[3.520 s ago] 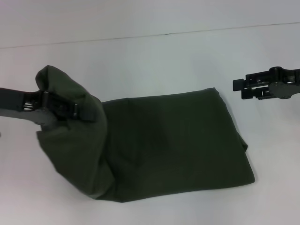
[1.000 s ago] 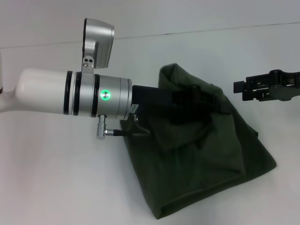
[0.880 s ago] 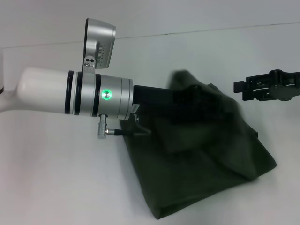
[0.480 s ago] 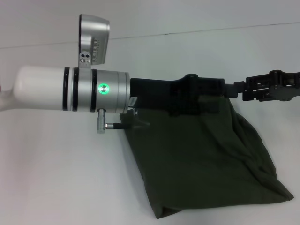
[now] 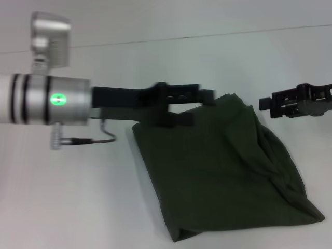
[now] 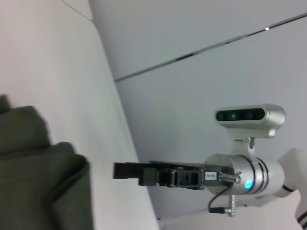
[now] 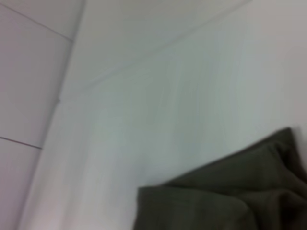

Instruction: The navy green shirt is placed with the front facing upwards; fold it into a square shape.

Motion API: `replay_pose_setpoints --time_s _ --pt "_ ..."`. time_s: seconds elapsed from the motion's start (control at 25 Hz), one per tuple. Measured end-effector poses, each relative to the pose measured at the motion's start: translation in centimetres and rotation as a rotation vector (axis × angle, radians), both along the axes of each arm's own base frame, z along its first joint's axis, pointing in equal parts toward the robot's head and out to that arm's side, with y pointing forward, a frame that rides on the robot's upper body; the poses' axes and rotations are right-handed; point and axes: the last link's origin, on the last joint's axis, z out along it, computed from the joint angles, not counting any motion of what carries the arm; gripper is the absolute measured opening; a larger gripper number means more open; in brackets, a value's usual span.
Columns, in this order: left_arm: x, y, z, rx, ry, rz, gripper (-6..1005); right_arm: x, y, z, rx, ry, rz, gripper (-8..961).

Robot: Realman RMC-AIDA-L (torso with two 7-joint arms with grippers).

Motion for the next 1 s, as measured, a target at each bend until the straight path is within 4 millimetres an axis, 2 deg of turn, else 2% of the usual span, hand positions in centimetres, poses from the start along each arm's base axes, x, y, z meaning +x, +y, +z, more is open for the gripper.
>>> replay_pose_setpoints --time_s 0.04,0.12,0.32,0.56,0.8,1.0 --pt "0.0 0.0 0.0 0.0 0.0 0.0 915 0.1 0.0 0.0 -0.013 -0.02 -0.005 627" --pt "-2.0 0.0 2.0 0.026 0.013 0.042 952 0.2 0.1 0.0 -0.036 -0.055 -0.019 627" --pt "-2.9 -0.1 3.0 0.043 0.009 0.065 945 -0.1 0.4 -0.2 -0.064 -0.07 -0.037 628" --pt "-3.1 -0.1 3.1 0.051 0.007 0.065 937 -0.7 0.7 -1.2 -0.063 -0.059 -0.042 633" --pt "-3.2 -0.1 3.1 0.053 0.01 0.064 929 -2.3 1.1 -3.0 -0.109 -0.052 -0.001 635" --pt "-3.0 -0.4 2.5 0.033 0.027 0.047 922 -2.7 1.7 -2.8 -0.103 -0.074 0.013 637"
